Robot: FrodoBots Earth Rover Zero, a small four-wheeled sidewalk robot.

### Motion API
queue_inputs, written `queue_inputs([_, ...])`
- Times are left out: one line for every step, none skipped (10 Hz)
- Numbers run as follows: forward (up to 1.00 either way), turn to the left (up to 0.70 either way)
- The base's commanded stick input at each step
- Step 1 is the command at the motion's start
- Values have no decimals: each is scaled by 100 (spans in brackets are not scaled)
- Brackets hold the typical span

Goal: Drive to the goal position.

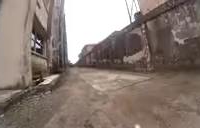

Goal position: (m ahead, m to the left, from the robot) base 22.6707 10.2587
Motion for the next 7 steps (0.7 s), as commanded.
queue_inputs([30,0])
queue_inputs([30,0])
queue_inputs([30,0])
queue_inputs([30,0])
queue_inputs([30,0])
queue_inputs([30,0])
queue_inputs([30,0])
